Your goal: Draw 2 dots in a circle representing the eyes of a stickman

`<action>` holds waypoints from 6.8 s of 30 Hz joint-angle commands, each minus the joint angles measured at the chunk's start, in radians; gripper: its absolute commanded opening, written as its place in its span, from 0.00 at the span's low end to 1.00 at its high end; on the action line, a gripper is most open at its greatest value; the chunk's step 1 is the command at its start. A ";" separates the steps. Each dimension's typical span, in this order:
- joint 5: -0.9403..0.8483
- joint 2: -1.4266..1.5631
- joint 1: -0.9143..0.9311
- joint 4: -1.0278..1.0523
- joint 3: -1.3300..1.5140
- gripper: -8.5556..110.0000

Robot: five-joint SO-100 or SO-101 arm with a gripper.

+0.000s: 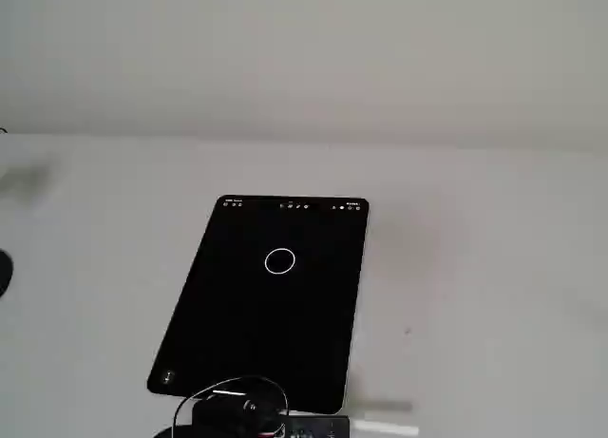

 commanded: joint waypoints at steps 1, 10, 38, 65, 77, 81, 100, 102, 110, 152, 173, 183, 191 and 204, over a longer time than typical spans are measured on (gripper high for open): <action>0.002 0.008 -0.006 -0.018 -0.005 0.07; 0.002 0.008 -0.006 -0.018 -0.005 0.07; 0.002 0.008 -0.018 -0.046 0.002 0.07; -1.101 -1.827 -0.284 -2.137 -0.569 0.07; -1.150 -2.155 -0.270 -2.103 -0.928 0.07; -1.150 -2.187 -0.267 -2.097 -0.971 0.07; -1.154 -2.233 -0.270 -2.045 -1.014 0.07; -1.155 -2.233 -0.272 -2.037 -1.012 0.07; -1.163 -2.233 -0.275 -2.031 -1.002 0.07; -1.190 -2.238 -0.307 -2.045 -0.919 0.07; -1.069 -2.072 -0.250 -2.006 -0.914 0.07; -1.100 -2.075 -0.241 -1.957 -0.917 0.07; -1.114 -2.112 -0.245 -1.963 -0.933 0.07; -1.143 -2.169 -0.242 -1.960 -0.965 0.07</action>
